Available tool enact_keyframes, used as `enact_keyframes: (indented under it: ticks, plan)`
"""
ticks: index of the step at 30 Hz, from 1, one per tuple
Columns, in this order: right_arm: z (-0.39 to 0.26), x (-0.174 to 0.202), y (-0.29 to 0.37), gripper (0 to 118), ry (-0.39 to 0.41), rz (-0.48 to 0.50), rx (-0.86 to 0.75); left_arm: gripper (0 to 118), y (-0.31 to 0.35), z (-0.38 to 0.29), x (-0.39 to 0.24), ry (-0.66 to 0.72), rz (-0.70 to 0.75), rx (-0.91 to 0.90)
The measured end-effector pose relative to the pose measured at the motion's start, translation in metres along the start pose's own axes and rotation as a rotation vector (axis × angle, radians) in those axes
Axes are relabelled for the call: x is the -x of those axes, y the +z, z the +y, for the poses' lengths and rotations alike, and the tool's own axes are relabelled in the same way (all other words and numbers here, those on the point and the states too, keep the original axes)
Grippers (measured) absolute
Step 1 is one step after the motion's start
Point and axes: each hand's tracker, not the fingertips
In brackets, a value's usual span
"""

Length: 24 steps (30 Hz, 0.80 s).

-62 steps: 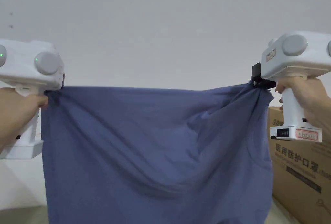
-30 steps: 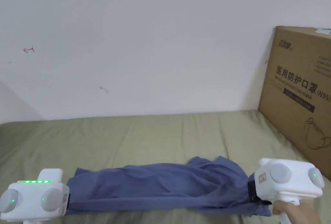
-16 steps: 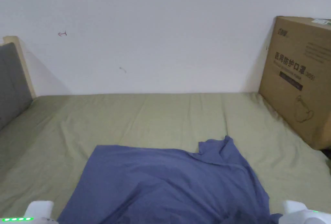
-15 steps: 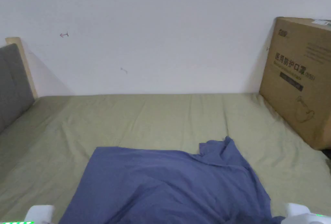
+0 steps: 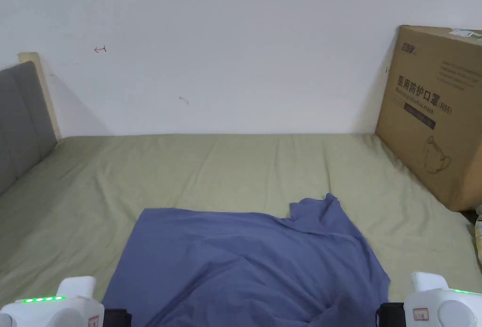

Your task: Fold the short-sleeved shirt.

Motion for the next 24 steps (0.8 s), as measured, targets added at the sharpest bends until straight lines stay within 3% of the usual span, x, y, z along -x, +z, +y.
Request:
enact_keyframes:
  ticks: [4, 5, 6, 7, 8, 9, 11, 15, 22, 24]
  plan:
    - [0.008, 0.011, 0.009, 68, 0.013, 0.055, -0.035, 104, 0.017, 0.011, -0.013, -0.023, -0.045, -0.015]
    - [0.007, 0.013, 0.011, 60, 0.026, 0.059, -0.040, 97, 0.019, 0.012, -0.015, -0.021, -0.065, -0.032]
    - [0.007, 0.016, 0.011, 32, 0.041, 0.061, -0.048, 70, 0.021, 0.012, -0.016, -0.020, -0.084, -0.054]
    - [0.004, 0.020, 0.010, 13, 0.041, 0.054, -0.048, 38, 0.022, 0.009, -0.021, -0.022, -0.087, -0.056]
    - [0.001, 0.023, 0.010, 9, 0.040, 0.052, -0.043, 7, 0.018, 0.007, -0.023, -0.029, -0.091, -0.039]
    - [-0.004, 0.024, 0.009, 3, 0.041, 0.060, -0.036, 1, 0.013, 0.003, -0.025, -0.030, -0.091, -0.017]
    - [-0.014, 0.027, 0.005, 0, 0.037, 0.082, -0.029, 0, 0.008, -0.008, -0.029, -0.024, -0.093, 0.058]
    - [-0.015, 0.032, -0.008, 0, 0.016, 0.090, -0.007, 0, 0.002, -0.018, -0.032, -0.006, -0.091, 0.041]
    - [0.033, 0.045, -0.032, 0, 0.052, 0.089, -0.005, 0, -0.021, 0.023, -0.033, -0.019, -0.089, 0.048]
    - [0.052, 0.047, -0.044, 0, 0.031, 0.113, 0.006, 0, -0.036, 0.044, -0.032, -0.023, -0.087, 0.046]
